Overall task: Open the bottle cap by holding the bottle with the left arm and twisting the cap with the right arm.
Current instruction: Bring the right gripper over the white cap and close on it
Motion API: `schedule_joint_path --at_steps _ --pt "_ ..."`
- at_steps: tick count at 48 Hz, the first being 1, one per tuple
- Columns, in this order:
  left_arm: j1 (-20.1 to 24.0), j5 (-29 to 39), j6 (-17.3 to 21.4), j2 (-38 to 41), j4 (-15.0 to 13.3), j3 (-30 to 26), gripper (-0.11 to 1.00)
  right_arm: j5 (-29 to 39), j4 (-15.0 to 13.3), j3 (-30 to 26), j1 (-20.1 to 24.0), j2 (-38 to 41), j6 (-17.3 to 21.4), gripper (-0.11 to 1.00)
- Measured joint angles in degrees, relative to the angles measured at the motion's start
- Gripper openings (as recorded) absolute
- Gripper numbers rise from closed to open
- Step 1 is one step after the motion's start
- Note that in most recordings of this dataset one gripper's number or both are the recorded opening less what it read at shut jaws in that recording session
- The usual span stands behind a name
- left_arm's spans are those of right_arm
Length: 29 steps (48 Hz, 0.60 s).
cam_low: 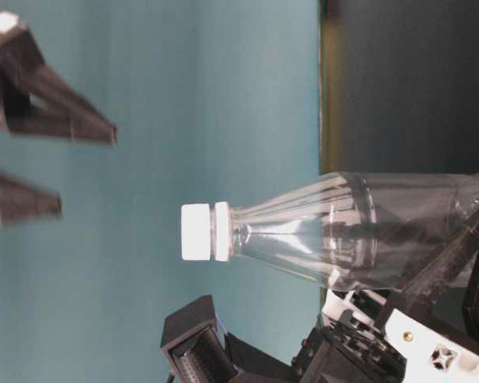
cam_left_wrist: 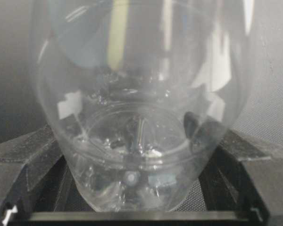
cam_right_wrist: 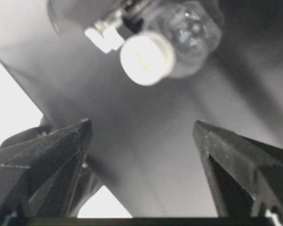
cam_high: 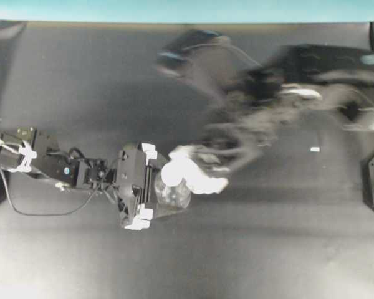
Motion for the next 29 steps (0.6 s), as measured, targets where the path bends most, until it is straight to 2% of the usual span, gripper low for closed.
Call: schedule_joint_path --at_steps 9,23,29 --pt "0.0 0.0 0.0 0.0 0.0 0.2 0.84 2.5 0.0 -5.6 0.3 6.4 2.6 0.82" --pt "-0.5 0.0 -0.1 0.0 0.0 0.3 0.84 2.8 -1.0 -6.2 0.3 9.8 3.5 0.8" --pt "-0.6 0.0 0.0 0.0 0.0 0.3 0.84 2.9 -1.2 -6.2 0.3 10.5 3.5 0.75"
